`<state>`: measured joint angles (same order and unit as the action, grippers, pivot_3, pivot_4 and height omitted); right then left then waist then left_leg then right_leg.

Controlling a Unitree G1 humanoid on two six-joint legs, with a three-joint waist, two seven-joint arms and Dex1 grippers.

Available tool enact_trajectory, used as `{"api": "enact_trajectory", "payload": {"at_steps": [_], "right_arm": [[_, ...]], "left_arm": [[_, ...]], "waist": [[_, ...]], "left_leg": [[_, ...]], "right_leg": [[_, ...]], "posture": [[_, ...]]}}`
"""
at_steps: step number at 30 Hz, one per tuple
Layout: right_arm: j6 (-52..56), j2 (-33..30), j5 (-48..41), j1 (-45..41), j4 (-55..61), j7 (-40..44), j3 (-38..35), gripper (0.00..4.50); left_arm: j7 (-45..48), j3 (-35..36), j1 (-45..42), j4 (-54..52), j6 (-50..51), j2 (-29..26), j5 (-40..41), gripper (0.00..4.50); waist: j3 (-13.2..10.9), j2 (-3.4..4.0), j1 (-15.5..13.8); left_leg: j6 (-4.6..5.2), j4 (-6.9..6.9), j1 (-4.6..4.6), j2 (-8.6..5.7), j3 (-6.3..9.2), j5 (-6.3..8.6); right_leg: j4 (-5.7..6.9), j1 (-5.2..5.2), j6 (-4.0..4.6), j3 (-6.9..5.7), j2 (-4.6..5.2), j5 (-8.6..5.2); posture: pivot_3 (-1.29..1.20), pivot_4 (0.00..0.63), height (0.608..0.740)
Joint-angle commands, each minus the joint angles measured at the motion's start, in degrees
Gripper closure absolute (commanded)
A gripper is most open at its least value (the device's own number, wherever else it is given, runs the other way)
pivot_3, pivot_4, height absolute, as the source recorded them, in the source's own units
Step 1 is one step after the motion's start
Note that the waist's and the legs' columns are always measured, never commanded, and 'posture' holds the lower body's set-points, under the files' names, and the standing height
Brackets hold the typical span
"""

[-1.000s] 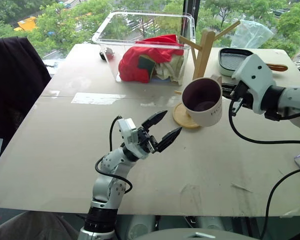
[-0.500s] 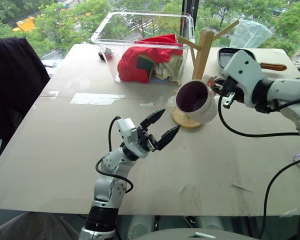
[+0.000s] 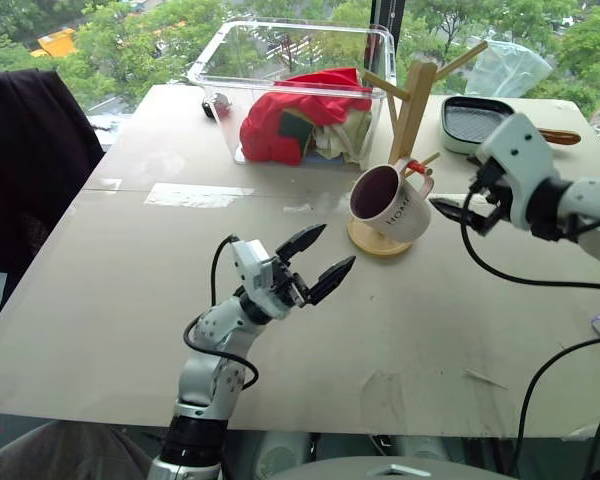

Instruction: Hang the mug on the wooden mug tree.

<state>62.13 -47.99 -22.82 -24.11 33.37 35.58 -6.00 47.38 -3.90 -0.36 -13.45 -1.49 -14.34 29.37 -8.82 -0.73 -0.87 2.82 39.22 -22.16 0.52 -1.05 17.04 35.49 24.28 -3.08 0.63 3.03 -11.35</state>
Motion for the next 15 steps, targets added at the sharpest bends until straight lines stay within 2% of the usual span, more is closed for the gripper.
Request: {"api": "enact_trajectory", "payload": {"at_steps": [1,4,7,10,15], "right_arm": [[-10.57,3.52,-0.13,11.11,2.05,1.18,-8.02,0.08],[-24.38,10.78,0.18,22.46,-0.13,2.15,-12.54,0.08],[-35.04,15.19,0.06,30.96,-3.14,5.46,-13.26,0.08],[-43.51,21.18,-4.15,37.74,-8.24,11.10,-13.26,0.08],[-50.98,22.68,-4.44,42.23,-14.12,16.18,-11.40,0.08]], "left_arm": [[-2.12,0.16,3.38,-4.06,1.63,-2.13,-2.23,0.58],[-4.77,-0.15,7.68,-5.88,4.73,-3.87,-3.71,0.58],[-7.17,-1.21,12.61,-8.03,6.21,-5.44,-6.81,0.58],[-10.75,-2.02,17.60,-9.42,7.56,-6.84,-11.71,0.58],[-11.94,-1.47,19.30,-10.22,8.22,-8.05,-13.10,0.58]], "waist": [[-0.04,0.08,0.16],[-0.02,0.05,0.27],[-0.16,0.17,0.54],[-0.15,0.08,0.67],[-0.20,0.24,1.26]], "left_leg": [[0.01,0.00,0.02,0.00,-0.09,0.01],[0.01,-0.08,0.12,0.02,-0.05,0.02],[0.02,-0.07,0.19,0.02,-0.21,0.03],[0.02,-0.05,0.33,0.05,-0.22,0.03],[0.01,-0.02,0.45,0.13,-0.24,0.02]], "right_leg": [[0.01,0.01,-0.01,0.08,0.01,0.00],[0.01,-0.05,-0.07,0.07,-0.06,-0.05],[0.07,-0.03,-0.13,0.26,-0.08,-0.09],[0.08,-0.12,-0.34,0.27,-0.09,-0.22],[0.17,-0.17,-0.33,0.28,0.00,-0.22]], "posture": [[0.00,0.150,0.740],[0.00,0.150,0.740],[0.00,0.150,0.740],[0.00,0.150,0.740],[0.00,0.150,0.740]]}}
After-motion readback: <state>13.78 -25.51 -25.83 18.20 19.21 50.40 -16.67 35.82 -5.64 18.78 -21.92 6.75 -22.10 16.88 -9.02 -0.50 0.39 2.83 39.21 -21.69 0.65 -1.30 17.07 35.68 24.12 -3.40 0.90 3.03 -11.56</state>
